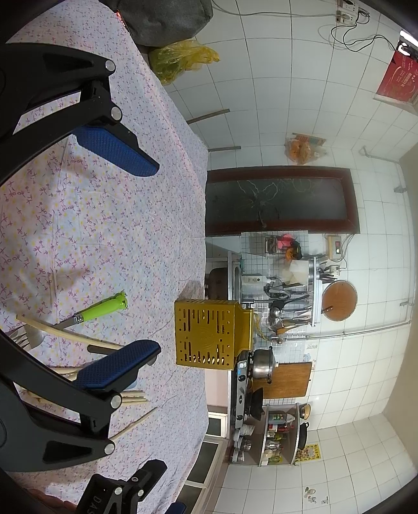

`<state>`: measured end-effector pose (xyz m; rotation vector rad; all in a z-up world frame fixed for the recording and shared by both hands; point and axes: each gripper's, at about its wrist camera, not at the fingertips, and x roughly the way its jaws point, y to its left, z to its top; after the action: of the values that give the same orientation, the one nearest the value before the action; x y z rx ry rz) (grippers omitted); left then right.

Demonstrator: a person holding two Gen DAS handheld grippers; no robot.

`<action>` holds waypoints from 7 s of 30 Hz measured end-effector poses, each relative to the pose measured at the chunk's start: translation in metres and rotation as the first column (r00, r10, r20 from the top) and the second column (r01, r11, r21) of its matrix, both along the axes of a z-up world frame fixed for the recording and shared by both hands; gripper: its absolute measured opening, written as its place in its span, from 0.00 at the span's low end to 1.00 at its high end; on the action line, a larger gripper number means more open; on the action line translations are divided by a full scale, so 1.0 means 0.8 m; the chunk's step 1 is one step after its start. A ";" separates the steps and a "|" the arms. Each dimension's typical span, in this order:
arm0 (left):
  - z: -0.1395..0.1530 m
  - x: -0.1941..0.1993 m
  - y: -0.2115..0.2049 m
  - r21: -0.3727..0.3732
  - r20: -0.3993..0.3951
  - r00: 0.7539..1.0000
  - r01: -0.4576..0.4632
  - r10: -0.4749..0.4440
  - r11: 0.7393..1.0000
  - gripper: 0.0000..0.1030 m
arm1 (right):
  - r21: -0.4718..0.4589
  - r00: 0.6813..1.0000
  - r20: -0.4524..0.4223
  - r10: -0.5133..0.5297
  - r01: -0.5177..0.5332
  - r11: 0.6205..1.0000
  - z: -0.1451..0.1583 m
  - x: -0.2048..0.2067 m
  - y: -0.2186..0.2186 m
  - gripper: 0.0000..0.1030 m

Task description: Organize utensils

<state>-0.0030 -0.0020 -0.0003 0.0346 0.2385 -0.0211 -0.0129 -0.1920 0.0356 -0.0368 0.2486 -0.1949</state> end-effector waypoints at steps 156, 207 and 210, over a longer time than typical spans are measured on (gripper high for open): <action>0.089 0.130 -0.028 -0.003 -0.243 0.970 0.005 -0.006 1.000 0.17 | 0.137 0.999 -0.046 0.018 -0.011 0.991 0.088 0.116 -0.059 0.06; 0.196 0.434 -0.127 -0.115 -0.069 0.987 0.138 -0.146 0.984 0.17 | 0.176 0.934 0.327 0.142 -0.208 0.962 0.163 0.434 -0.087 0.06; 0.170 0.447 -0.124 -0.118 -0.116 0.983 0.131 -0.145 0.984 0.17 | 0.158 0.951 0.267 0.154 -0.201 0.967 0.141 0.437 -0.082 0.06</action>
<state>0.3546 -0.1012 0.1356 -0.0600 0.3587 -0.1751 0.3365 -0.2577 0.1488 0.1484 0.0070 0.0052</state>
